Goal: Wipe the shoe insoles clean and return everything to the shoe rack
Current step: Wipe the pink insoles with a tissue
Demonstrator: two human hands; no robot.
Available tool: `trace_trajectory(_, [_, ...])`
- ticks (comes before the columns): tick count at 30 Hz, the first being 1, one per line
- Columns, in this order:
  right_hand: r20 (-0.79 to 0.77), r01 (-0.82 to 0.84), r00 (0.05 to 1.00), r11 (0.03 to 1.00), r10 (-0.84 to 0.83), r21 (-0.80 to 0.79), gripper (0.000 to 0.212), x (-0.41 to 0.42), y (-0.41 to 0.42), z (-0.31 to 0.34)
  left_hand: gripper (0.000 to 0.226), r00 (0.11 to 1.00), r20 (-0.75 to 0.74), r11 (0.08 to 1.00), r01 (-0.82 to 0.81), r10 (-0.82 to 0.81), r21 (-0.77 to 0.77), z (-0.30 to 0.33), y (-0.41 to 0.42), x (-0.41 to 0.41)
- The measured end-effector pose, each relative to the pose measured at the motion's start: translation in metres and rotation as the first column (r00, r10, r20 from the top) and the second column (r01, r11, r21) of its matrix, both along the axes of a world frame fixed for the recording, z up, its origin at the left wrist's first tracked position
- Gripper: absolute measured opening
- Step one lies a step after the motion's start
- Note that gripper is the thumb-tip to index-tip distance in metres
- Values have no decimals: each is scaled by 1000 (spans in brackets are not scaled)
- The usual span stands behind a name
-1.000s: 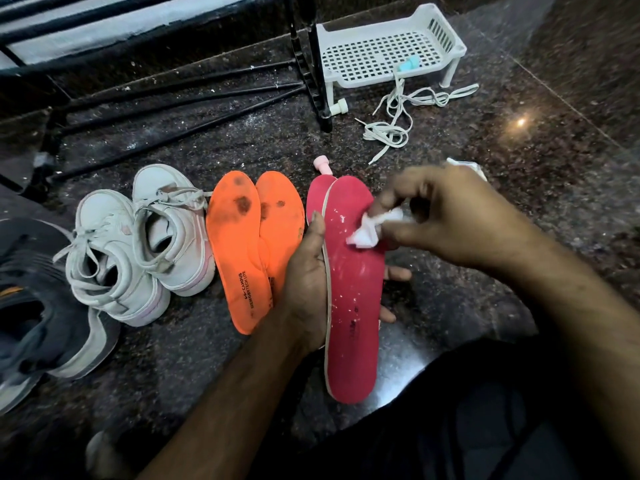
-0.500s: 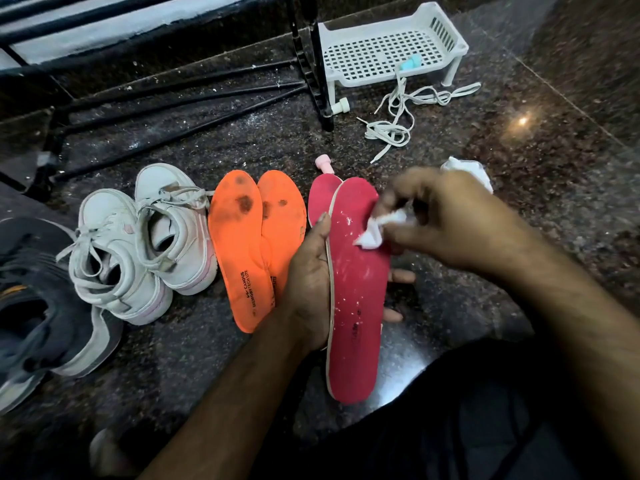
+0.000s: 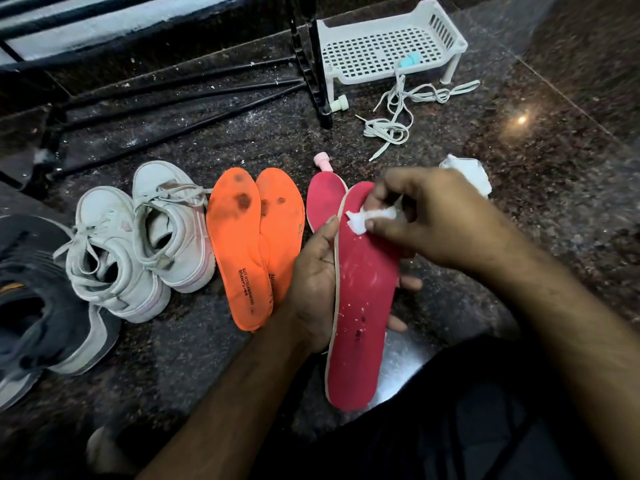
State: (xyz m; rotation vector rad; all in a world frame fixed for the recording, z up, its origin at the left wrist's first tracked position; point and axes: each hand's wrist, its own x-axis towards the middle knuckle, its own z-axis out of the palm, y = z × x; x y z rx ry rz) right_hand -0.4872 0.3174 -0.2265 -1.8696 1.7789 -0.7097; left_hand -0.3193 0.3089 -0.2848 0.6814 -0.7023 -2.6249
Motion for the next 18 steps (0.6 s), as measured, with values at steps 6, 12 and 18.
trace_trajectory(6, [-113,-280,941,923,318,266,14,4,5,-2,82,999,52,999,0,-2,36,-3,1,1])
trace_trajectory(12, [-53,-94,993,986,102,137,15,2,1,-3,79,993,98,998,68,-69,7,1,1,-2])
trace_trajectory(18, [33,204,979,975,-201,-91,11,-4,-8,0,84,998,57,999,8,-6,-34,-1,5,-3])
